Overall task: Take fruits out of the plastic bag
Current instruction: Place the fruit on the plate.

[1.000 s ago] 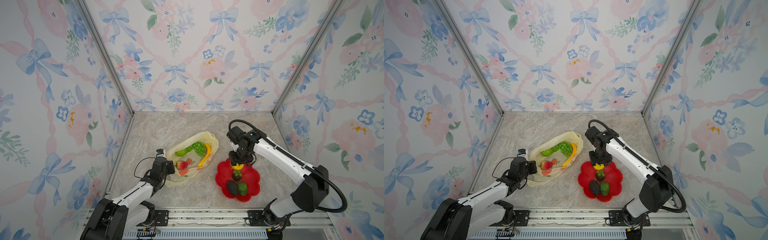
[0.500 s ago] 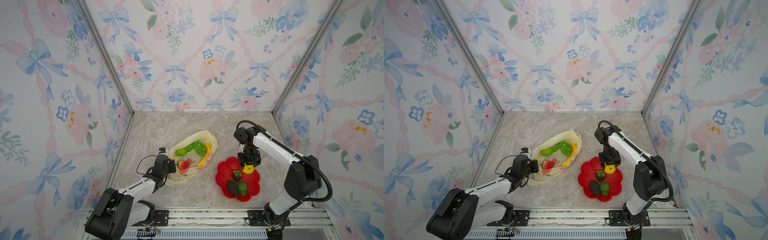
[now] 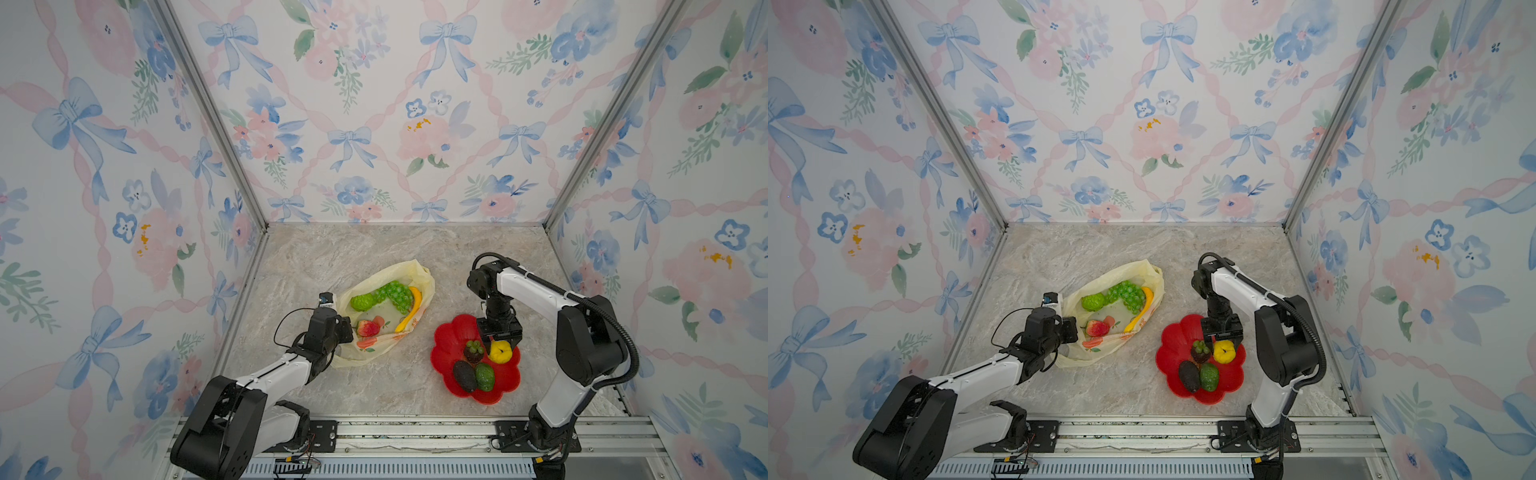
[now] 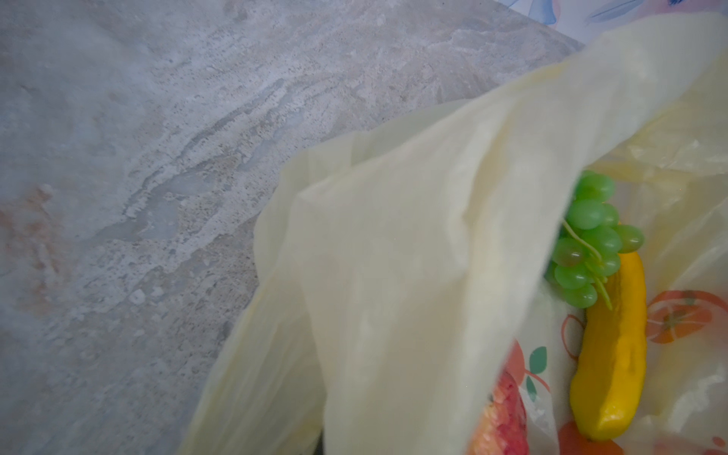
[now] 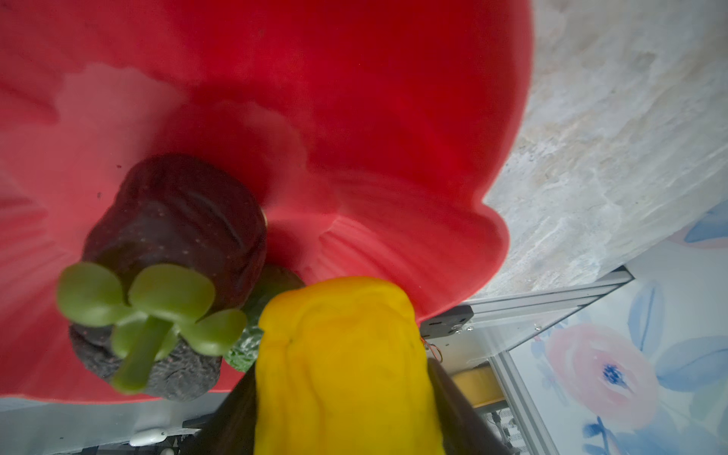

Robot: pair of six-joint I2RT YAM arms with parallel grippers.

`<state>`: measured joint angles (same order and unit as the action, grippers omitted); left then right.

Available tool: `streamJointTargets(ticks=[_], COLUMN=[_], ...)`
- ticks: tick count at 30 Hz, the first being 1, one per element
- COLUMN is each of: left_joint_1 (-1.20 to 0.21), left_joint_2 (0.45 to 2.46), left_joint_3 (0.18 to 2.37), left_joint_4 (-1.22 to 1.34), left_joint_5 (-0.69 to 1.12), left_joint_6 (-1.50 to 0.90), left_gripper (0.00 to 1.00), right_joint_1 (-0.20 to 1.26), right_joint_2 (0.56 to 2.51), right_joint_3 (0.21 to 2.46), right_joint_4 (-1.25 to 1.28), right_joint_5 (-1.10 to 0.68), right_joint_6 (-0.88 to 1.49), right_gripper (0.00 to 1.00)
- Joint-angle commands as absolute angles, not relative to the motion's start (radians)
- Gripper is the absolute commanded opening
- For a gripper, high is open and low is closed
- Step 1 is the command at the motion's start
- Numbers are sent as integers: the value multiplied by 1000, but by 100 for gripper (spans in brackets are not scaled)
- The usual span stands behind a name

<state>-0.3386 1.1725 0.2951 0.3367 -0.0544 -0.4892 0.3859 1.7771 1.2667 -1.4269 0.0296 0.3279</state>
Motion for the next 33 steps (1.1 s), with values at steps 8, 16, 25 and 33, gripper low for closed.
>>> streamJointTargets(ticks=[8,16,25,33], left_joint_1=[-332,-332,-332,-336], left_joint_2=[1118,1154,1171,1132], left_joint_3=[269,286,294,279], left_joint_4=[356,357,364,366], left_joint_5=[-44,-28,-26,0], left_joint_6=[-478,-475,-476,-495], left_gripper=[4,3,3,3], right_joint_1=[376,359,435,701], right_joint_2=[1833,1805,1598,1595], right_joint_3=[1233,1271,1367,1493], right_joint_4=[-1363,-1388,-1425,-1208], right_joint_5=[39,103,162,159], right_joint_6=[310,311,394,528], right_gripper=[71,81,86,84])
